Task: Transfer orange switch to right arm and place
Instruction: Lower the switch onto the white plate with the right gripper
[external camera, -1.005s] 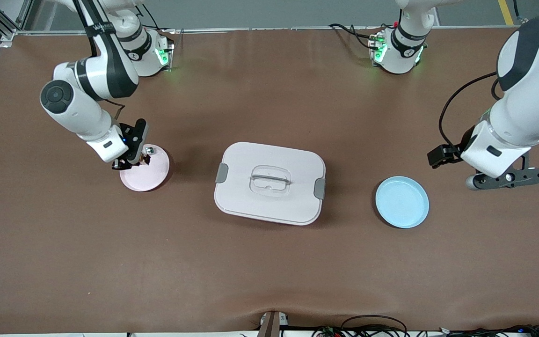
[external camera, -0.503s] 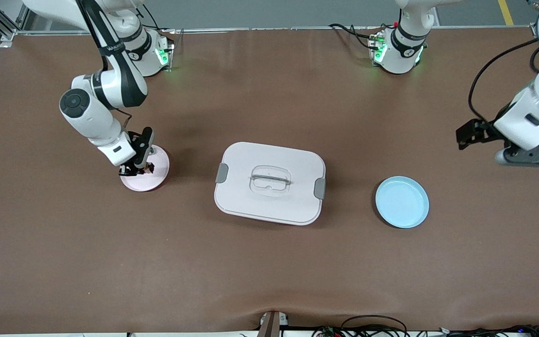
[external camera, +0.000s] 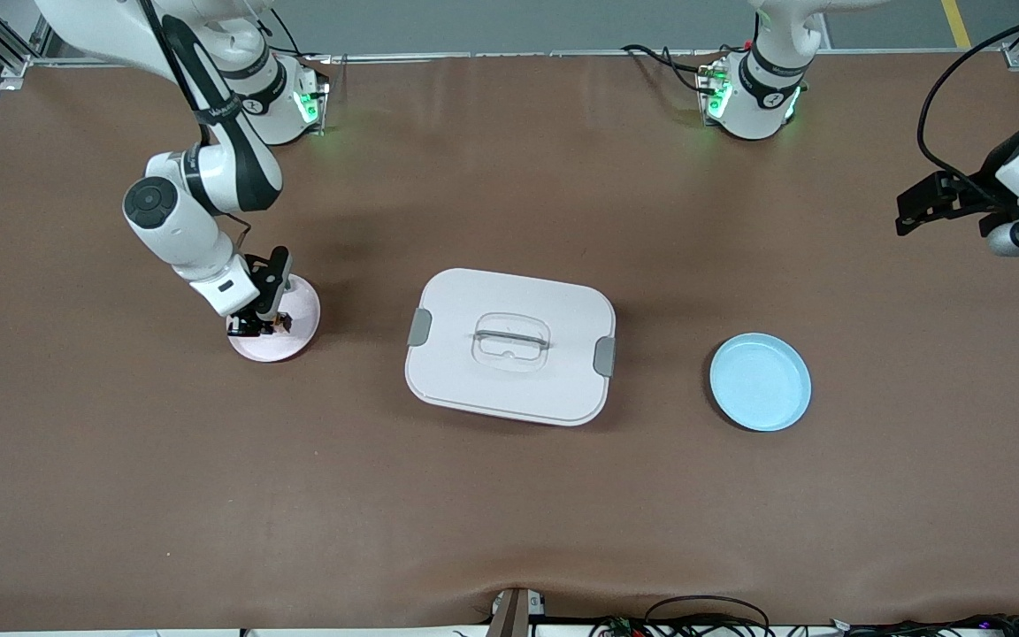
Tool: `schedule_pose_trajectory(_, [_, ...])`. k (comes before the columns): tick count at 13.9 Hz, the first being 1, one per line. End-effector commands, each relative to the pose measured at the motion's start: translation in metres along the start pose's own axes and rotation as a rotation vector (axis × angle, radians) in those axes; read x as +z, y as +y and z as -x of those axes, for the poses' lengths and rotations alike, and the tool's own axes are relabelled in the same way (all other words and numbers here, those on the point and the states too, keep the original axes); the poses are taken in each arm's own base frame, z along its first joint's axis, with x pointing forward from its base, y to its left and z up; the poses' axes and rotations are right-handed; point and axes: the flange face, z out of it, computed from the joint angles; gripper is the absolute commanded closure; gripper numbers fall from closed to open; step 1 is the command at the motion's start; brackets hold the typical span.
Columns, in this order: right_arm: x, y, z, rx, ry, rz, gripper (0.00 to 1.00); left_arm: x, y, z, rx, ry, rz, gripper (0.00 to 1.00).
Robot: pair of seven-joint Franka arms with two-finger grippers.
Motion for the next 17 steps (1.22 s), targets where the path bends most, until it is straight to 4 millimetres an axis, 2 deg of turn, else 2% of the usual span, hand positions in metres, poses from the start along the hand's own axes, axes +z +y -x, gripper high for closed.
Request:
schedule_pose_trajectory(1, [0.022,-0.005,0.015,-0.032,0.001,0.034,1.00,-0.003,-0.002,0.010,0.005,0.006,0.013,0.00])
schedule_pose_trajectory(9, [0.061,-0.021,0.022,-0.023,-0.011,-0.041,1.00,-0.003,-0.005,-0.004,-0.007,0.000,0.003,0.00])
schedule_pose_trajectory(12, [0.063,-0.022,0.029,-0.007,-0.018,-0.067,1.00,-0.006,-0.007,-0.004,-0.006,0.006,0.001,0.00])
schedule_pose_trajectory(14, [0.062,-0.021,0.028,-0.008,-0.017,-0.065,1.00,-0.007,-0.018,0.000,-0.035,-0.003,0.003,0.00])
schedule_pose_trajectory(15, [0.062,-0.021,0.027,-0.010,-0.016,-0.062,0.91,-0.010,-0.019,0.001,-0.041,-0.002,0.003,0.00])
schedule_pose_trajectory(16, [0.061,-0.021,0.026,-0.017,-0.016,-0.061,0.01,-0.012,-0.023,0.003,-0.047,0.002,0.004,0.00])
schedule_pose_trajectory(17, [0.060,-0.020,0.026,-0.014,-0.015,-0.058,0.00,-0.016,-0.028,0.004,-0.049,0.008,0.017,0.00])
